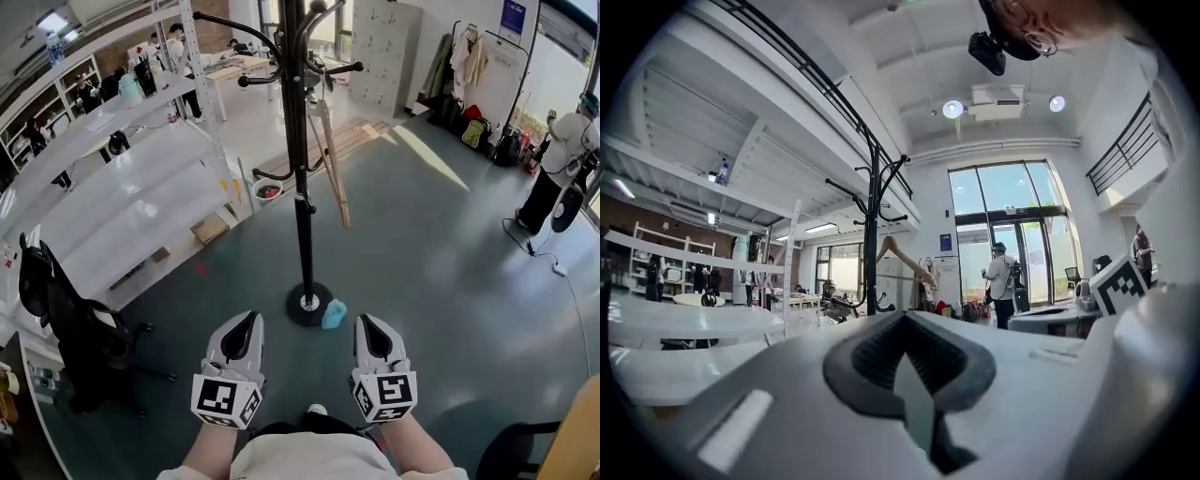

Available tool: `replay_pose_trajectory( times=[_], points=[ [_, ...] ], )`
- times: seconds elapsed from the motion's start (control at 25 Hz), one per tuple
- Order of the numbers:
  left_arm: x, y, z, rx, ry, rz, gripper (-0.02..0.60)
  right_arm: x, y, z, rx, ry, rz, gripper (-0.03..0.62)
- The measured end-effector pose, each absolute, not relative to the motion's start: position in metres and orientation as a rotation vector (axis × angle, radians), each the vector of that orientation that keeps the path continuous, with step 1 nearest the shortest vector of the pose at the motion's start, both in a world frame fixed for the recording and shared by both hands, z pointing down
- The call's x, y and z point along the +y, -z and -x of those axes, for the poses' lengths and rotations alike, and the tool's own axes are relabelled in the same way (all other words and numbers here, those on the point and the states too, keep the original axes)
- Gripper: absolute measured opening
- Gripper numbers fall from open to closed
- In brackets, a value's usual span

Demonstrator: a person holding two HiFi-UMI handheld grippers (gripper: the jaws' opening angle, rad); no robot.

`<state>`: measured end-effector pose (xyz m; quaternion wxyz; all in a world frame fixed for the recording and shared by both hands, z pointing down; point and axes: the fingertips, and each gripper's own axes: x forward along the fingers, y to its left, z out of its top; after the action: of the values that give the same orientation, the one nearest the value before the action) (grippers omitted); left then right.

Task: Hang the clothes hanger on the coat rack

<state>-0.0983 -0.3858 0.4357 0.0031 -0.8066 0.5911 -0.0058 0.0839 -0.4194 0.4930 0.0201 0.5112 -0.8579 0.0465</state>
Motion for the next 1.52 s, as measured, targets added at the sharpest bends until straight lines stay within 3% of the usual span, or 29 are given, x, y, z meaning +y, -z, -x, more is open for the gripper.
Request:
replay_pose_trajectory(
  times=[1.04,1.52],
  points=[
    [-0.129,-0.443,0.114,1.727,-0.014,2.692,0.0,-0.141,-0.473,-0.058,-2.525,-0.063,-1.707,0.026],
    [-0.036,-0.418,0.087,1.715,-0.054,2.657,0.0,-0.052,-0.461,-0.082,-2.548,-0.082,-1.693,0.026]
  ],
)
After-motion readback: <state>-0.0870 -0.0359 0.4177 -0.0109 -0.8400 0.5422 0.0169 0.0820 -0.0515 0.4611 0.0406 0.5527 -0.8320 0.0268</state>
